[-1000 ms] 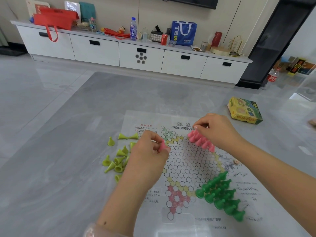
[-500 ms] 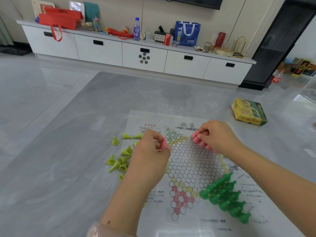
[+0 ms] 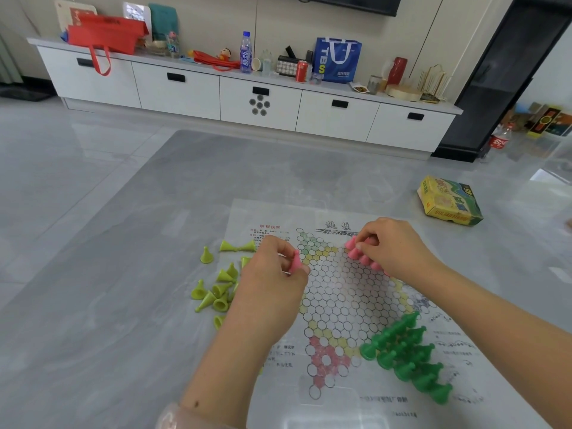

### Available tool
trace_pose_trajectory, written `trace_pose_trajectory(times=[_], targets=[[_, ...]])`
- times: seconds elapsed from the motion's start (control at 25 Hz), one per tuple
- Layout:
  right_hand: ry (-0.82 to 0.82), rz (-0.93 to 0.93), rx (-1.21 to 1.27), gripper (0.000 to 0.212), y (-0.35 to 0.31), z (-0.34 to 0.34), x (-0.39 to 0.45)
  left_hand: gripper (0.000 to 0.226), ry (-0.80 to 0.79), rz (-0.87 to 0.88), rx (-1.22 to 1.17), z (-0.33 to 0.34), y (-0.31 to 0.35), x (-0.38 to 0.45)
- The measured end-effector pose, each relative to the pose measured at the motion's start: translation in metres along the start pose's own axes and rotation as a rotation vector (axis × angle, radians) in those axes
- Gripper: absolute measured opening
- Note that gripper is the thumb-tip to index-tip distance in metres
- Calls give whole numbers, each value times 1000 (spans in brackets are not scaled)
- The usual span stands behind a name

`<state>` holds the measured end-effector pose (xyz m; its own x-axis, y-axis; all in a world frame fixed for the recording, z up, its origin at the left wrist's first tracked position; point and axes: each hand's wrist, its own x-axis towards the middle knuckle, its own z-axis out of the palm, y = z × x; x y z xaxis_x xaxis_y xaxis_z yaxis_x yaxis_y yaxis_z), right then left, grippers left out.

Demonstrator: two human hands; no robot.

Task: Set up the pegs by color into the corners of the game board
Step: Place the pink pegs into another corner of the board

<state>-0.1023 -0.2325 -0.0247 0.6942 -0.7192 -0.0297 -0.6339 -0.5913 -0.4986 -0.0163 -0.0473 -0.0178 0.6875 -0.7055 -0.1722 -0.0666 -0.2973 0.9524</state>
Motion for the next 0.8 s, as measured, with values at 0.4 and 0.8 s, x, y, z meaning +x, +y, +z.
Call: trace_pose_trajectory(times=[0.4,0.8], targets=[[-272,-254,149,18,-48,-19,-30,21,-14,15,53,-1,1,-2],[-389,-343,216,9,-61,-10,-35,25,-32,52,169,-8,-6,-2]])
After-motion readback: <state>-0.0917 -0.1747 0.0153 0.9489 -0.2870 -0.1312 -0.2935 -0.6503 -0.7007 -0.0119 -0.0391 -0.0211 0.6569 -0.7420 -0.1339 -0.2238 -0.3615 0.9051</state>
